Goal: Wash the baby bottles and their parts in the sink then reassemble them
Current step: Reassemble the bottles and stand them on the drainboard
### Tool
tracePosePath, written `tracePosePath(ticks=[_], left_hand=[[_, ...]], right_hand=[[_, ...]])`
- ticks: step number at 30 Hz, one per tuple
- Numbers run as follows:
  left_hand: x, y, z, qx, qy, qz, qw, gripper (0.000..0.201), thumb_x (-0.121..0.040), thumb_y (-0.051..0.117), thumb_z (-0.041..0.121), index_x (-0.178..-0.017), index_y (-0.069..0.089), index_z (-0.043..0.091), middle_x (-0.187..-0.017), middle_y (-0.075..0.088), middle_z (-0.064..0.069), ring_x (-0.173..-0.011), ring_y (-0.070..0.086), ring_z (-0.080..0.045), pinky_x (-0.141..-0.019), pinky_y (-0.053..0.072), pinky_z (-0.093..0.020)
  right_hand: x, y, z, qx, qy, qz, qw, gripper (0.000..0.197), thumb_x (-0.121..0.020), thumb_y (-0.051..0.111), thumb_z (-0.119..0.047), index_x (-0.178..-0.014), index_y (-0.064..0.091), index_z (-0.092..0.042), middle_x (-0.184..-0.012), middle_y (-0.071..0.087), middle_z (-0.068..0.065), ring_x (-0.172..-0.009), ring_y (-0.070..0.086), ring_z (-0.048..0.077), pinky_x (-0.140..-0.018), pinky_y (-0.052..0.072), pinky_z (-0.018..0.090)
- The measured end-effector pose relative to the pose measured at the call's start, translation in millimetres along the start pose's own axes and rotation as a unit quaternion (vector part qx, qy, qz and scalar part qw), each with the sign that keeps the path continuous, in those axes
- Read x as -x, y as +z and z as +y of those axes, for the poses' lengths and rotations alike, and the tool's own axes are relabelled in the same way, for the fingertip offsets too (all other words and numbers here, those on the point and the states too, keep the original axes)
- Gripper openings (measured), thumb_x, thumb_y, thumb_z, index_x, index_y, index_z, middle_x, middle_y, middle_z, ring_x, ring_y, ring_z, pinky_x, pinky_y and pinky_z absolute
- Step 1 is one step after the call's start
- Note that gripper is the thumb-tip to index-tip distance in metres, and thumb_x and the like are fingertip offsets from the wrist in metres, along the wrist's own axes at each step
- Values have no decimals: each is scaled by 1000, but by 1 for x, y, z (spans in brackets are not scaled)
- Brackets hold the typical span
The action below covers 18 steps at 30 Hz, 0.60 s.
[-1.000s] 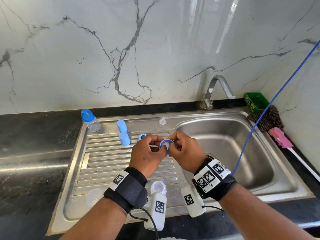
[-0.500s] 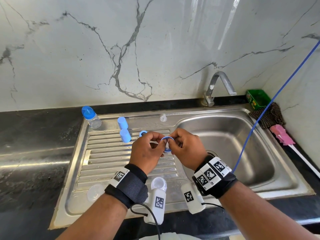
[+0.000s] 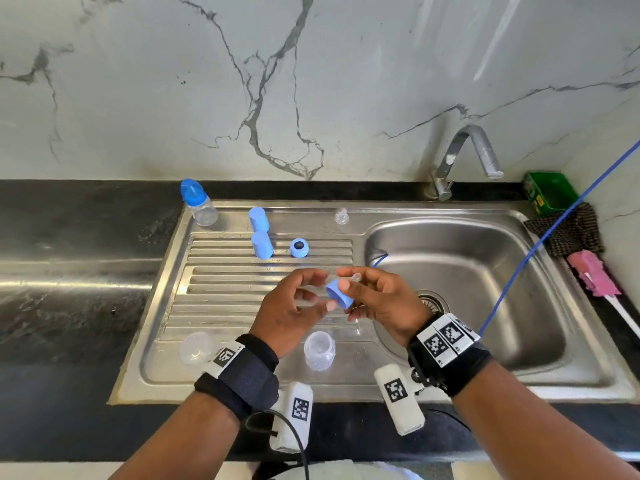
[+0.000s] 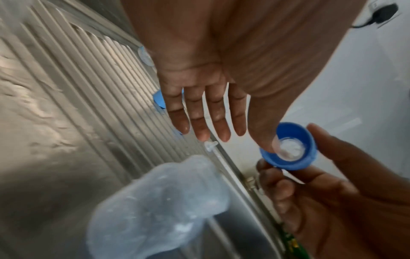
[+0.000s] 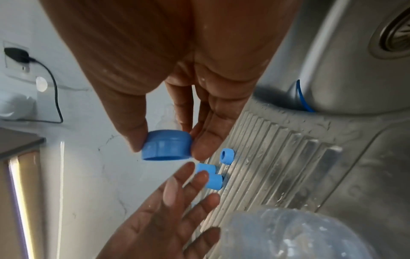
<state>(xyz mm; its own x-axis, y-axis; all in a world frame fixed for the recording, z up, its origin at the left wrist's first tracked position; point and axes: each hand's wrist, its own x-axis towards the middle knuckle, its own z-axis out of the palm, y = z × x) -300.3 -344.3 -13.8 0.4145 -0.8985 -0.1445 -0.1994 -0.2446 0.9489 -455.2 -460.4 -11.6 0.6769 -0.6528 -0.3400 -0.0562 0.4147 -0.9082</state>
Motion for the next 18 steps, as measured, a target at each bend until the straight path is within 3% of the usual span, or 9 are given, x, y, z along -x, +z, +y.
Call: tracePosePath(ticks=[3, 5, 8, 10, 14, 18], left_hand=[[11, -1, -23, -48, -46, -32, 997, 42, -77, 86, 31, -112, 65, 31, -112, 68, 15, -101, 62, -8, -80, 48, -12], [18, -1, -36, -75, -77, -69, 992, 53, -66, 92, 36, -111, 63, 35, -115, 66, 17, -105, 59, -3, -84, 45, -14], [26, 2, -50, -166, -82, -126, 975, 77, -55, 97, 39, -120, 58, 35, -121, 58, 20, -108, 53, 3, -90, 41, -19], [28, 8, -59, -220, -79, -137, 963, 83, -57, 96, 37, -128, 55, 32, -122, 57, 16, -110, 54, -3, -95, 41, -23], [29, 15, -64, -226, -61, -92, 968, 60, -71, 87, 34, -124, 58, 34, -117, 63, 17, -109, 59, -6, -89, 41, -20], [25, 16, -50, -163, -18, -24, 986, 57, -71, 83, 41, -122, 57, 44, -117, 59, 15, -107, 58, 0, -92, 47, -19]], right_hand=[[-1, -6, 11, 60, -17, 10, 998, 42, -74, 80, -29, -108, 73, -5, -91, 72, 11, -75, 65, 21, -70, 59, 33], [0, -9, 17, 98, -25, 4, 995, 35, -77, 82, -27, -106, 74, -9, -94, 76, 11, -80, 69, 23, -78, 61, 38], [2, -13, 20, 163, -41, -14, 986, 27, -83, 82, -18, -108, 74, -16, -90, 76, 3, -77, 69, 13, -75, 58, 27], [4, -13, 20, 212, -59, -26, 975, 30, -82, 84, -17, -110, 73, -20, -94, 75, -5, -77, 67, 5, -75, 53, 19], [6, -13, 17, 266, -104, -44, 957, 37, -78, 86, -15, -111, 71, -26, -107, 73, -7, -89, 68, 4, -81, 52, 17], [10, -17, 3, 325, -171, -51, 929, 43, -77, 86, -13, -115, 70, -24, -115, 69, -7, -100, 67, 9, -88, 56, 24]])
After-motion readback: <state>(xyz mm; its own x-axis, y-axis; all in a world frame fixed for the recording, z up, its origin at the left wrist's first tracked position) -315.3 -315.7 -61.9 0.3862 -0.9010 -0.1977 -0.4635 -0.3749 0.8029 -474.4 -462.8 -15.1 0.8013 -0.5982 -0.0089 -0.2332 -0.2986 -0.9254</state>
